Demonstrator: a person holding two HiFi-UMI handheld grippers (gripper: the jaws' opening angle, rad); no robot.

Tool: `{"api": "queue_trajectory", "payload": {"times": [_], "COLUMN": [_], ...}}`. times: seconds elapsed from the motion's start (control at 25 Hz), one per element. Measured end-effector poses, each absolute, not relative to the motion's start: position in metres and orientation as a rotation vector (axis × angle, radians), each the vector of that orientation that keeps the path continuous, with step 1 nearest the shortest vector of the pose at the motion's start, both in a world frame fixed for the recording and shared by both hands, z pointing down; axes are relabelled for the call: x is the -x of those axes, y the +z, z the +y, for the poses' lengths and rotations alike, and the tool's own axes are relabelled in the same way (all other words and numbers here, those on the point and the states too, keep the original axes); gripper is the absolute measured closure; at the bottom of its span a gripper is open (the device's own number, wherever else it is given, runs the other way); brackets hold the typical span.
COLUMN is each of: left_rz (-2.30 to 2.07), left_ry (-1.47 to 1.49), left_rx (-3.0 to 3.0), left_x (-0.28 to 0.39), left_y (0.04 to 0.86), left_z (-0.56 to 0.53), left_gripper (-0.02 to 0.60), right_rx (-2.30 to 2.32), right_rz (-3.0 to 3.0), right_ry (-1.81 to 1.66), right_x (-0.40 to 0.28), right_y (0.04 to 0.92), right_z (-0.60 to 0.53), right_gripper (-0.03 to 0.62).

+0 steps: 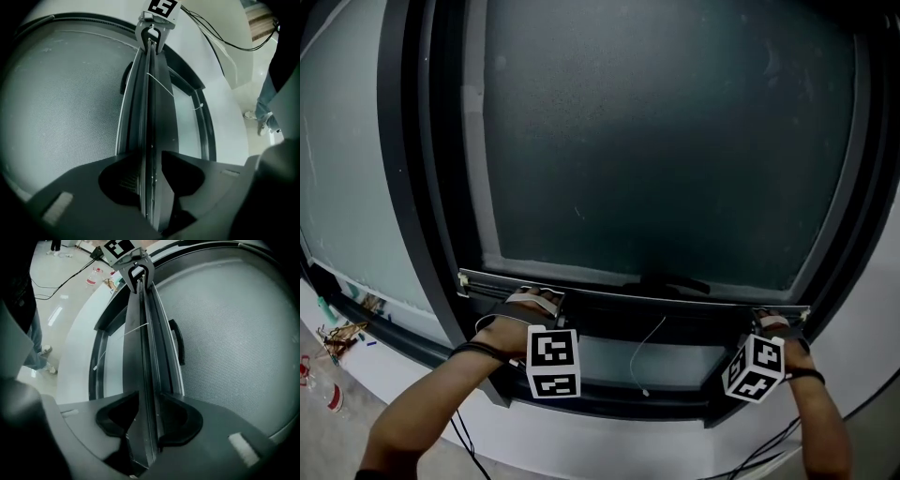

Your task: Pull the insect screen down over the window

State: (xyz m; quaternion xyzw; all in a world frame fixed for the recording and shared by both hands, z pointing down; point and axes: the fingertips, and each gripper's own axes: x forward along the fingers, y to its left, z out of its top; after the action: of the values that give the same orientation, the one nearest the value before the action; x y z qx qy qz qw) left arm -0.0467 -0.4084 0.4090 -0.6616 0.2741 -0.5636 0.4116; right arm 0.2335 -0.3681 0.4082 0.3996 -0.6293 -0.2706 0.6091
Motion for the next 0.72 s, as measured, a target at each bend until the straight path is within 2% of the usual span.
{"api": "queue_trajectory", "payload": {"times": [0.08,0.32,0.72], "left_rz": [0.697,0.710,0.748], "left_ry": [-1.417,-1.417,-1.400], "left_rx": [1.658,1.645,1.579], "left_x": [0.047,0.047,0.048], "left_y": [0.413,0.426,0.431], "left_z": [-0.409,-0.412,-0.419], "left_gripper": [0.430,0.430,0.432], "right_rx": [-0.920,-0.992,-1.143], "right_rz": [-1.441,-1.398,-1.339], "right_ry": [-0.631,-0.682,-0.725], "right_x": [-0.234,-0.235,-0.235], "right_y": [0.414,0.424,0.427], "right_z": [-0.368,-0.373,-0.381], "right_gripper": [0.421,0.459,0.451]}}
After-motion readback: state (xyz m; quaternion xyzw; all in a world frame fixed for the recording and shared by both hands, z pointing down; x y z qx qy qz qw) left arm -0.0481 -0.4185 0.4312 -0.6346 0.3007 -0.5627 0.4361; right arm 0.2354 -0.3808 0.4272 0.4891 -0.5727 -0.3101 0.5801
